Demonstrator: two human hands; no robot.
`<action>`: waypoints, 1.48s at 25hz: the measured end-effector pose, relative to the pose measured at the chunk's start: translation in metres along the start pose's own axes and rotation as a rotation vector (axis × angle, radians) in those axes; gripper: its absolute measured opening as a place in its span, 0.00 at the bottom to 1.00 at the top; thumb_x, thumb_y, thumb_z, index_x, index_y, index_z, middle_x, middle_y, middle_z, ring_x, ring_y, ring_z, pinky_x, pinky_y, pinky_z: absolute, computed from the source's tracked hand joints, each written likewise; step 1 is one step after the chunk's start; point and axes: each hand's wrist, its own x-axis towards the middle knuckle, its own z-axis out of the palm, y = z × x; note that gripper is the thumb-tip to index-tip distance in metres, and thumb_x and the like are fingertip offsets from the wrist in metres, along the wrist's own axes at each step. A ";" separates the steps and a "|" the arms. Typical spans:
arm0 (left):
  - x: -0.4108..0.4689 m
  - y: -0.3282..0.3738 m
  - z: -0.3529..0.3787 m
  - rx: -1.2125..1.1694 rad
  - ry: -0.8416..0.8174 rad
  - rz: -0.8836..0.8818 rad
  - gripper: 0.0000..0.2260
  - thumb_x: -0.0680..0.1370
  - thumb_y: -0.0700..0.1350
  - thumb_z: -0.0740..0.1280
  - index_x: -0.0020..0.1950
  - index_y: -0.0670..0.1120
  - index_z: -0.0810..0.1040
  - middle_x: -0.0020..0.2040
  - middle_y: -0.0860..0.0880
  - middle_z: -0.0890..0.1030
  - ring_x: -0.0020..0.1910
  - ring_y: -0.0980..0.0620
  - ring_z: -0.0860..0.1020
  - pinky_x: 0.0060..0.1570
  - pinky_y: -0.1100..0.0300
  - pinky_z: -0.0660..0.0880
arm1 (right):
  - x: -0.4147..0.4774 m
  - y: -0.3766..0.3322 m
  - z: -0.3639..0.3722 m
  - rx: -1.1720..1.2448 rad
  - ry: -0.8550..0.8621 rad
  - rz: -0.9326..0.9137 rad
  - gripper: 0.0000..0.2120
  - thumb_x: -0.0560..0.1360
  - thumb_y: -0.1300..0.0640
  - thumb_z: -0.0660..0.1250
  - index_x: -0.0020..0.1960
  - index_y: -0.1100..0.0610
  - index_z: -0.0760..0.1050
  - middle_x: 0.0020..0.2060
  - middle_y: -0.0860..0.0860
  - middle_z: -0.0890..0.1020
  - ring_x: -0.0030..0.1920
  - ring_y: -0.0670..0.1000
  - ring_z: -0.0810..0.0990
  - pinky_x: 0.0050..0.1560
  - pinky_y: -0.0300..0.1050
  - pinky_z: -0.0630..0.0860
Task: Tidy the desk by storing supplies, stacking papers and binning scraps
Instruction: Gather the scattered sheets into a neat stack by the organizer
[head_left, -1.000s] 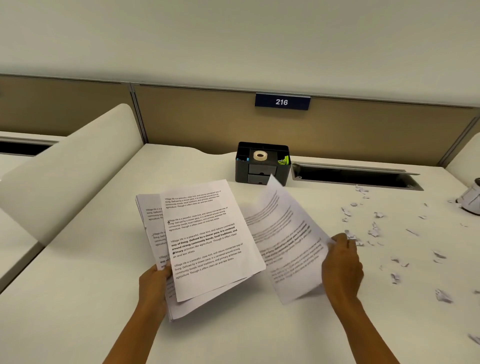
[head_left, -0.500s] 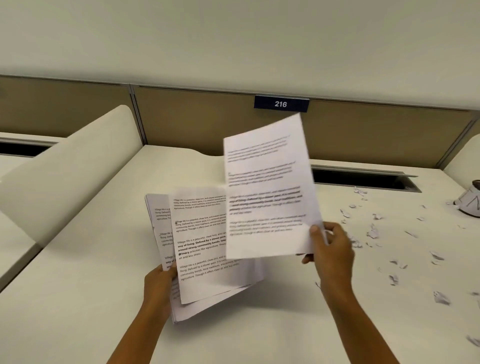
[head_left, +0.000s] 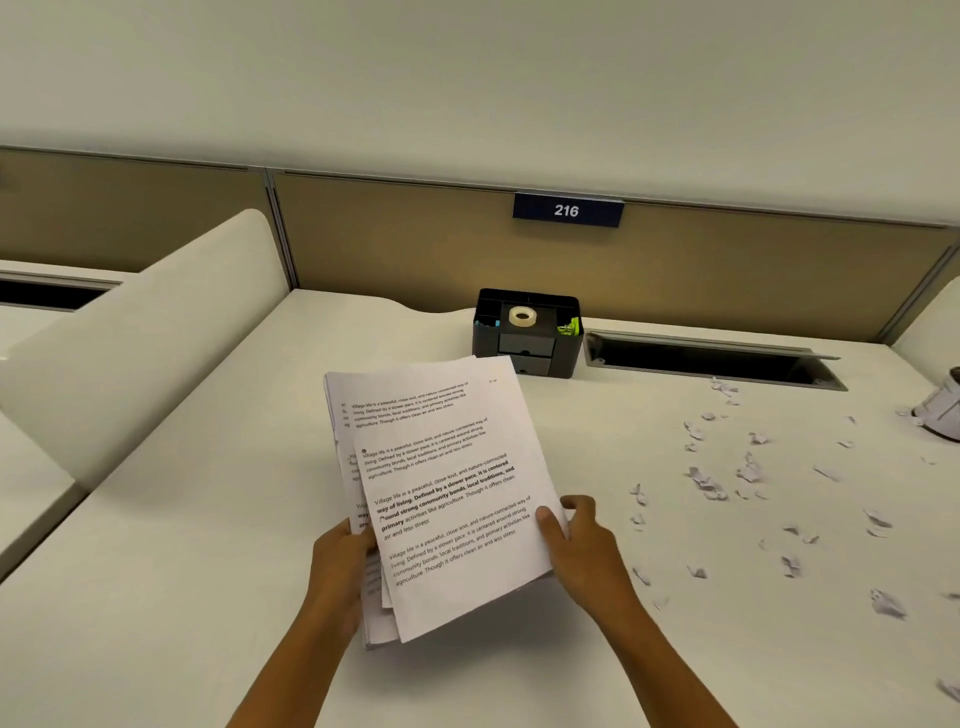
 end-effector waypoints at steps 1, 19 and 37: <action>0.000 0.001 0.001 0.005 -0.006 0.007 0.06 0.78 0.38 0.63 0.45 0.40 0.78 0.41 0.40 0.83 0.38 0.40 0.81 0.40 0.49 0.78 | 0.000 0.001 0.000 -0.023 -0.034 0.006 0.21 0.78 0.41 0.54 0.64 0.54 0.61 0.53 0.54 0.79 0.49 0.55 0.79 0.50 0.49 0.78; -0.022 0.039 0.038 -0.186 -0.170 0.431 0.14 0.82 0.49 0.50 0.53 0.46 0.74 0.37 0.51 0.83 0.34 0.52 0.81 0.32 0.60 0.79 | 0.006 -0.030 -0.009 0.479 0.233 -0.432 0.10 0.76 0.48 0.54 0.56 0.49 0.64 0.48 0.40 0.77 0.43 0.37 0.80 0.33 0.29 0.76; -0.017 0.073 0.056 -0.054 -0.181 0.931 0.20 0.78 0.49 0.58 0.67 0.60 0.56 0.57 0.53 0.74 0.53 0.51 0.78 0.40 0.62 0.79 | 0.001 -0.036 -0.014 0.591 0.326 -0.618 0.28 0.70 0.53 0.67 0.59 0.31 0.54 0.57 0.41 0.72 0.57 0.45 0.76 0.43 0.34 0.79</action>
